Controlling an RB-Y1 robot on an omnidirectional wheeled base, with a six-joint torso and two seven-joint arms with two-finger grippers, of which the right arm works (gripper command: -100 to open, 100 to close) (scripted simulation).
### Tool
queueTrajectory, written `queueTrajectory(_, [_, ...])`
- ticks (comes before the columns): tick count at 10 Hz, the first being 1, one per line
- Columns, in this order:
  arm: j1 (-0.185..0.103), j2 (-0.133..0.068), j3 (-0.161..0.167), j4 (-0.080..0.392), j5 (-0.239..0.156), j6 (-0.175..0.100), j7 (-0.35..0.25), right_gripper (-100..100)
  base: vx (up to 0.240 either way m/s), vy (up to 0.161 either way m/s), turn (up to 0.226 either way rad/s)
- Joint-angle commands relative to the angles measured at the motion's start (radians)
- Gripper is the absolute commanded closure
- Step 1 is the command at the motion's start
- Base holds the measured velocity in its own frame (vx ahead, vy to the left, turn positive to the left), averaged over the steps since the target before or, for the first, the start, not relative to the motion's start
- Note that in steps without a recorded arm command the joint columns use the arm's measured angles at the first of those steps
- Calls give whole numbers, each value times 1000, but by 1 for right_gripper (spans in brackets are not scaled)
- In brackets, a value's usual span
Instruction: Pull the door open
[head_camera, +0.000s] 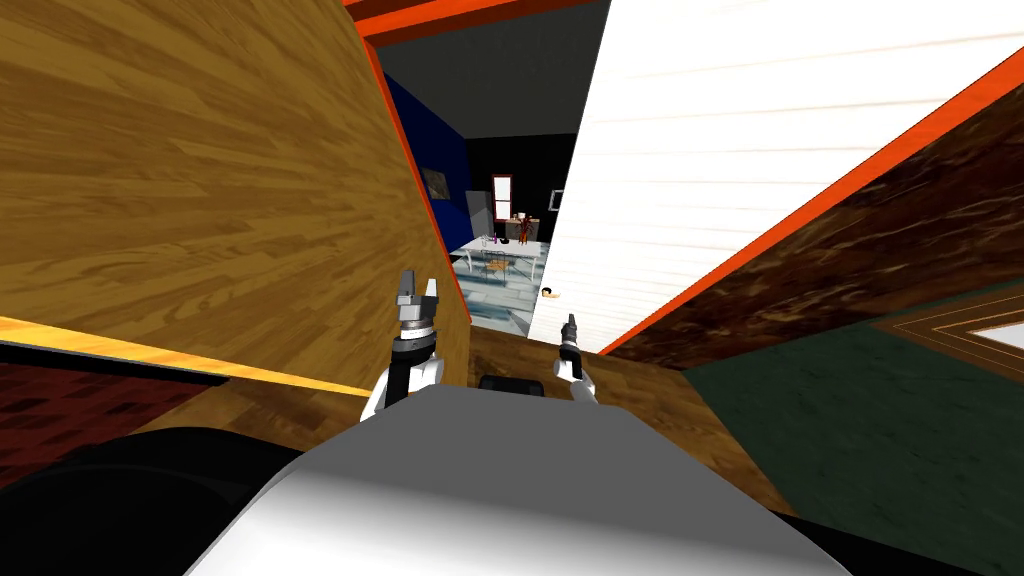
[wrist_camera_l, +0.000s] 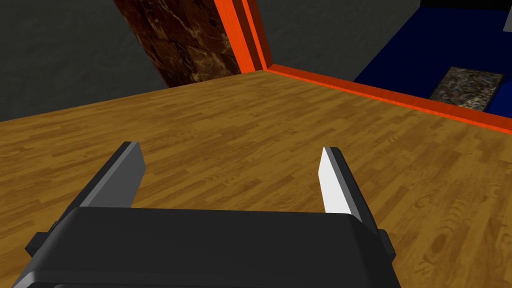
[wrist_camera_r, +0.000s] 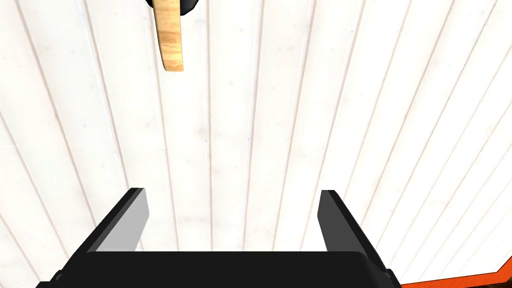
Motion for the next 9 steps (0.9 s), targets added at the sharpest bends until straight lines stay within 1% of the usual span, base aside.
queueTrajectory(1, [-20,5,-5,46,-4,-5,2,-100,97,-26,93])
queueTrajectory(5, [-55,16,-14,133,-10,-16,5,-100,83,-28,106])
queueTrajectory(6, [-68,22,-17,167,-13,-21,6,-100,96,-23,144])
queueTrajectory(7, [-86,29,-22,211,-16,-27,7,-100,113,-32,223])
queueTrajectory(8, [-92,32,-23,226,-17,-29,7,-100,116,-27,130])
queueTrajectory(9, [-97,28,-23,227,-17,-31,5,-100,51,-10,17])
